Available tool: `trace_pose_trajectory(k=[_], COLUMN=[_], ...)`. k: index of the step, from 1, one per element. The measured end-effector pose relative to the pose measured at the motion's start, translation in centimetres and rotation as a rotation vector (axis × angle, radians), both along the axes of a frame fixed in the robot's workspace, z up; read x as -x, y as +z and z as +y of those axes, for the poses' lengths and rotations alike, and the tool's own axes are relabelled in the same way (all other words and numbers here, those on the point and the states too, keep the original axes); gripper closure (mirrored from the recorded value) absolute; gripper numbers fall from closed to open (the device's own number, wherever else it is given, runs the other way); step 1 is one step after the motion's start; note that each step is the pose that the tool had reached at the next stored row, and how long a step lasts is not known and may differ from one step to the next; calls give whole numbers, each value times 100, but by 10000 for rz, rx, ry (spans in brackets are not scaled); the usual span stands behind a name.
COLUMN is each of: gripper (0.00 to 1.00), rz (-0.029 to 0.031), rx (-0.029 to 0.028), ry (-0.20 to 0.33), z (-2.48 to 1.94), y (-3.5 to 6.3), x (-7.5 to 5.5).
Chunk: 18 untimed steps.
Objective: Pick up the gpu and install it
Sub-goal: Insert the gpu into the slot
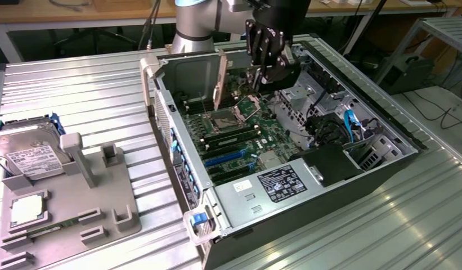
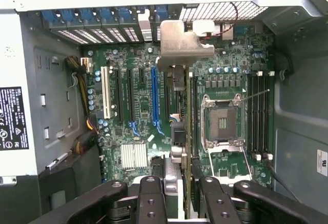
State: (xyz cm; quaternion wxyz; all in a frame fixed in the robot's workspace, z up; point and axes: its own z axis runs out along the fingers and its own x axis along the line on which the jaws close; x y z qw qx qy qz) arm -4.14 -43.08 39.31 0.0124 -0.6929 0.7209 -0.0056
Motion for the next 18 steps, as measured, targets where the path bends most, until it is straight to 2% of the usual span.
trace_pose_trajectory(k=[8, 18], gripper=[69, 69], rz=[-2, -9], rx=[-2, 0], ry=[0, 2], z=[0, 6], y=[-66, -232], x=[96, 116])
